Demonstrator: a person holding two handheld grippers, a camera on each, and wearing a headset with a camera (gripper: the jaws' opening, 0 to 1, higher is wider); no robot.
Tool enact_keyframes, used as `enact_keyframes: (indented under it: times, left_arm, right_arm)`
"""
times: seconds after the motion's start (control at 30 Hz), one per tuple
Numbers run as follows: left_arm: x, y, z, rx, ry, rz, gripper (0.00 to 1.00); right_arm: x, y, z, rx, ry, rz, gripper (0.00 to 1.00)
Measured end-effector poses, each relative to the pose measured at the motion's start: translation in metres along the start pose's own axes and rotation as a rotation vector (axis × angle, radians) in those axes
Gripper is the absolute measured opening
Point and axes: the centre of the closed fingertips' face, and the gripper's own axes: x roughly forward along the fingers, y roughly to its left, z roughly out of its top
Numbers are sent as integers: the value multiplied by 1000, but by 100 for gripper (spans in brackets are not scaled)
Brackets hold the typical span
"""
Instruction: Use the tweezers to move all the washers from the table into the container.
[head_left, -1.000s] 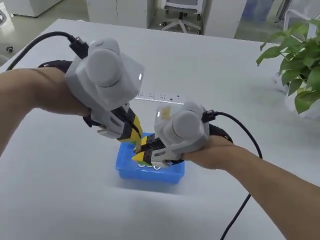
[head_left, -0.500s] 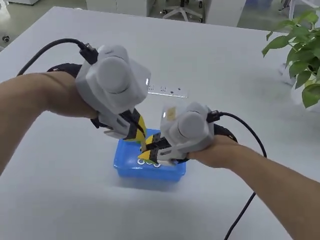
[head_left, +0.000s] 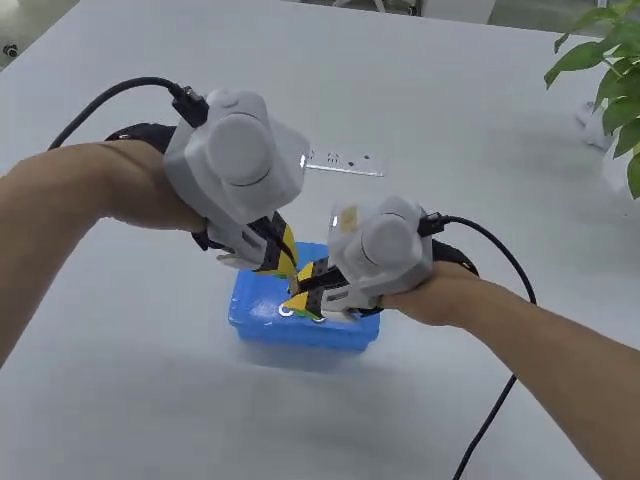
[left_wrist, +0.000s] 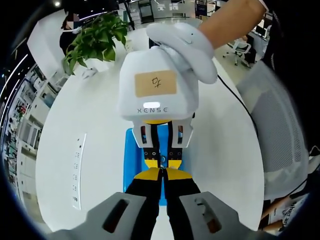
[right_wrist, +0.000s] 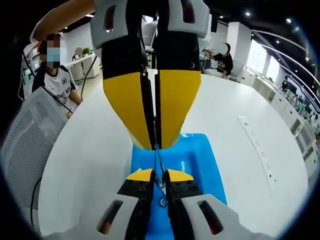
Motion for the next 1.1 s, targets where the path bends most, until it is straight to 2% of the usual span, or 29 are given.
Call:
enact_keyframes:
  times: [0.43, 0.5, 1.1]
  left_arm:
    - [15, 5, -4, 4, 3, -7, 5]
    - [16, 5, -3, 0, -7, -6, 5]
    - [11, 3, -2, 3, -3, -1, 5]
  right_arm:
    - [8, -3, -13, 27, 9, 13, 11]
    - [8, -4, -13, 34, 3, 16, 11]
    - [3, -2, -10, 20, 5, 7, 11]
